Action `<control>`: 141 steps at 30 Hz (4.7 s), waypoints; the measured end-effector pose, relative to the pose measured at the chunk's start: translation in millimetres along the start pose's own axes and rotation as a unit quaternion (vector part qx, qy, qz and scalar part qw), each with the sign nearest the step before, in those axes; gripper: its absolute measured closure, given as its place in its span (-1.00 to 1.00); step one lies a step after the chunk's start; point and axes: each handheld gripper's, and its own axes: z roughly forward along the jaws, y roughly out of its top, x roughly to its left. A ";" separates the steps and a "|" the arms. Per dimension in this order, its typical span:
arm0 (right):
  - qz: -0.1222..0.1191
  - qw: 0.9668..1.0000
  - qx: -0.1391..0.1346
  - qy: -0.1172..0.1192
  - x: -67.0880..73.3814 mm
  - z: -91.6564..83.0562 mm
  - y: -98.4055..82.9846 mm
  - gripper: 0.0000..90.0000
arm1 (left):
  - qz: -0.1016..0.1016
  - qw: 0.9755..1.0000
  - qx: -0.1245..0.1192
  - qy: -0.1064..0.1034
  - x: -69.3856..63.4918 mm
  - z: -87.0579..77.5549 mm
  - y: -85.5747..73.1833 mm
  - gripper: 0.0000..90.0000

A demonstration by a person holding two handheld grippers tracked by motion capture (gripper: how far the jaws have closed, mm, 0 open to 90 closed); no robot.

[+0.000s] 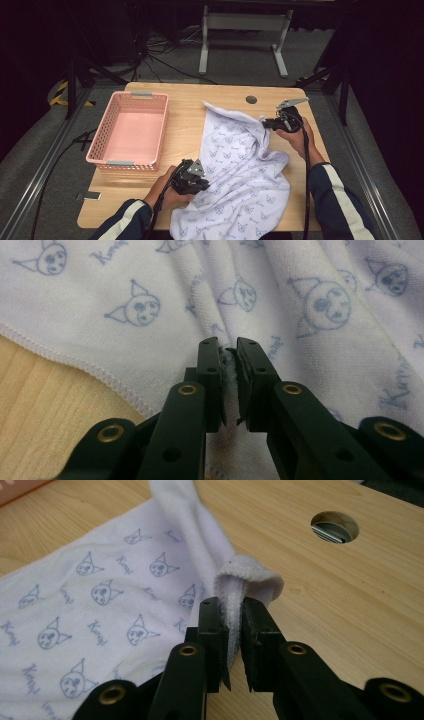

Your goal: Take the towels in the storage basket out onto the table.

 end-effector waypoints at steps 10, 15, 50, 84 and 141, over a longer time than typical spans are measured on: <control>-0.018 0.996 0.014 -0.086 -16.7 -6.5 2.3 0.93 | 0.006 1.000 0.022 -0.012 -8.0 -2.8 0.8 0.83; 0.014 0.983 0.031 -0.180 -56.8 -14.5 -1.8 0.93 | 0.008 0.999 0.038 -0.015 -13.2 -8.9 -4.0 0.86; 0.004 0.990 0.097 -0.105 9.4 -26.5 -95.4 -0.07 | -0.066 0.987 -0.041 0.144 88.3 61.7 95.0 0.24; 0.039 0.990 0.030 -0.135 -13.1 -45.6 -93.6 0.05 | -0.153 0.950 -0.018 0.273 139.8 50.0 88.5 0.31; -0.021 0.995 0.093 -0.022 68.7 -102.0 -175.5 -0.24 | 0.037 0.999 0.017 0.020 -37.8 2.4 1.8 0.49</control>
